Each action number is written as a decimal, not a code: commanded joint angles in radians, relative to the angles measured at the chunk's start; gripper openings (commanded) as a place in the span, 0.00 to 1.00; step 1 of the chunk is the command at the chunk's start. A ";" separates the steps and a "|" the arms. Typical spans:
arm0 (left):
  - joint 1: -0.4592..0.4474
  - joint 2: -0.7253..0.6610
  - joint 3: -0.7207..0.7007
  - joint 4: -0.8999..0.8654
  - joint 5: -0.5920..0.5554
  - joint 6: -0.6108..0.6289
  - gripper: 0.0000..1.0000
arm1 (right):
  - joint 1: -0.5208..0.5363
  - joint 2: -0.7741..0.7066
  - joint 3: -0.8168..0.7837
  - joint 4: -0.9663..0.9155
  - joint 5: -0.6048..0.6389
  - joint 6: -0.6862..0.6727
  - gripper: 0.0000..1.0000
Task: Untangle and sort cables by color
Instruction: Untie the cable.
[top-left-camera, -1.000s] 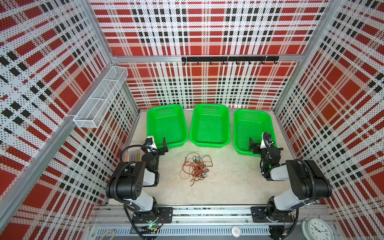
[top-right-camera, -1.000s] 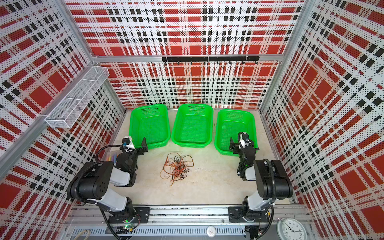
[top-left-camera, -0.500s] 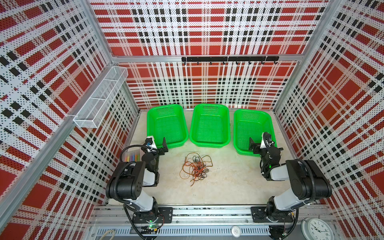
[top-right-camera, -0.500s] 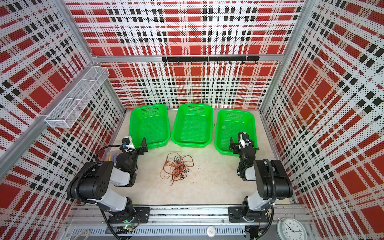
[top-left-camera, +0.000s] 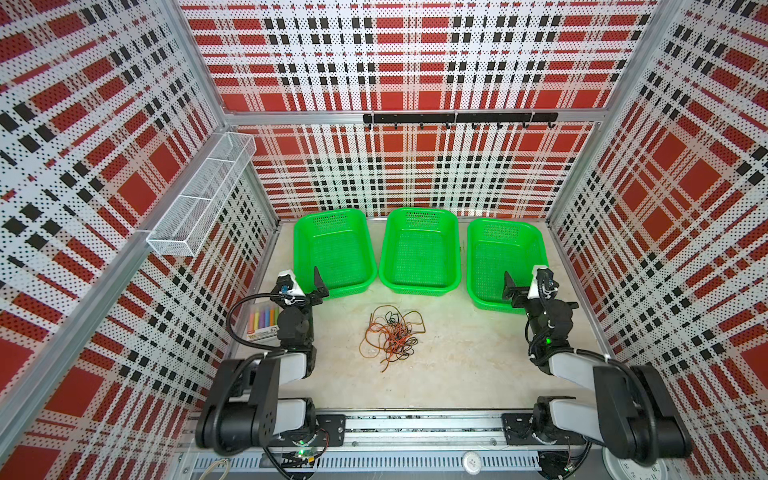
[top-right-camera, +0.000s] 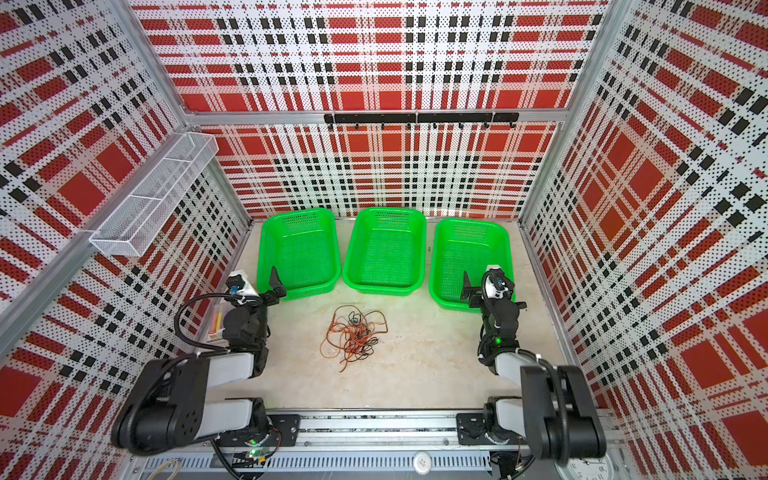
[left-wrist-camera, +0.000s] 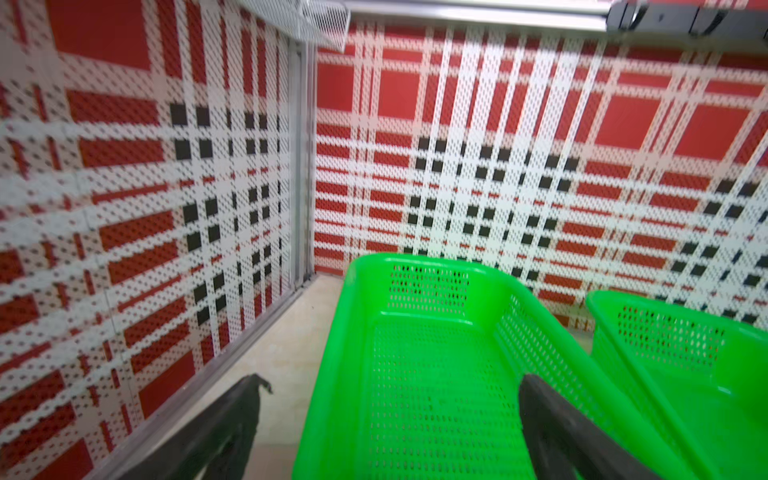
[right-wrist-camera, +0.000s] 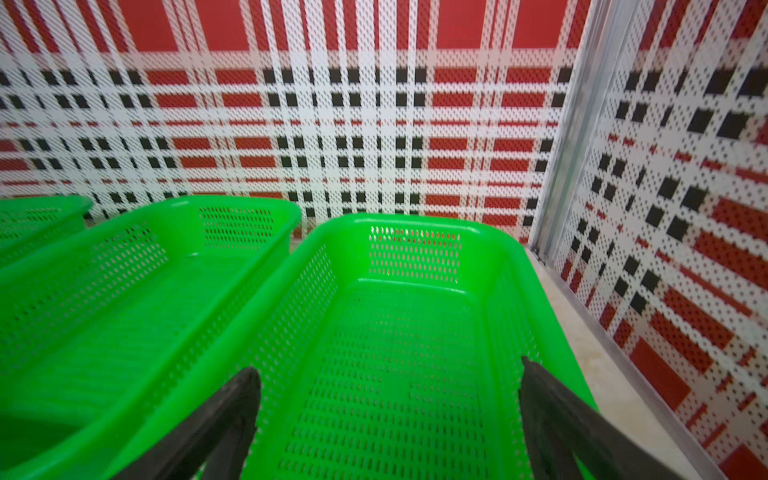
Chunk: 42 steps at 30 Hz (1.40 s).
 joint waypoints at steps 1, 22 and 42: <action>-0.035 -0.125 0.101 -0.348 -0.036 -0.060 0.99 | 0.041 -0.083 0.085 -0.256 -0.079 0.005 0.96; -0.605 -0.168 0.232 -0.948 -0.042 -0.260 0.83 | 0.538 0.087 0.312 -0.742 -0.249 -0.167 0.72; -0.604 0.130 0.350 -1.071 0.117 -0.185 0.61 | 0.570 0.164 0.304 -0.657 -0.233 -0.120 0.66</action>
